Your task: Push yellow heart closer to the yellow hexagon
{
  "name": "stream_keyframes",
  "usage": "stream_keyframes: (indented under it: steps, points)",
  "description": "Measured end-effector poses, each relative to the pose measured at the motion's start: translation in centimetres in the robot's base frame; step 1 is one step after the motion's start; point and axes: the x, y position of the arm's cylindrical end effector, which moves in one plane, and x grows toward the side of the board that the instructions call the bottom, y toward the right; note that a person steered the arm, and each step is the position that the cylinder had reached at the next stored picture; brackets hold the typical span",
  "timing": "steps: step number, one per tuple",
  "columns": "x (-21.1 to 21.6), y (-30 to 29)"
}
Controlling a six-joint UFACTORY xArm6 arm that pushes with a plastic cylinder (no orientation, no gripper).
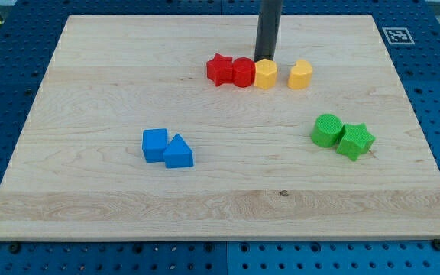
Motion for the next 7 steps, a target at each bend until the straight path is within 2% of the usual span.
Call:
stream_keyframes:
  steps: [2,3,5,6,7]
  points:
    - [-4.7,2.0]
    - [-4.9,7.1]
    - [-2.0,14.0]
    - [0.8,15.6]
    - [1.5,15.1]
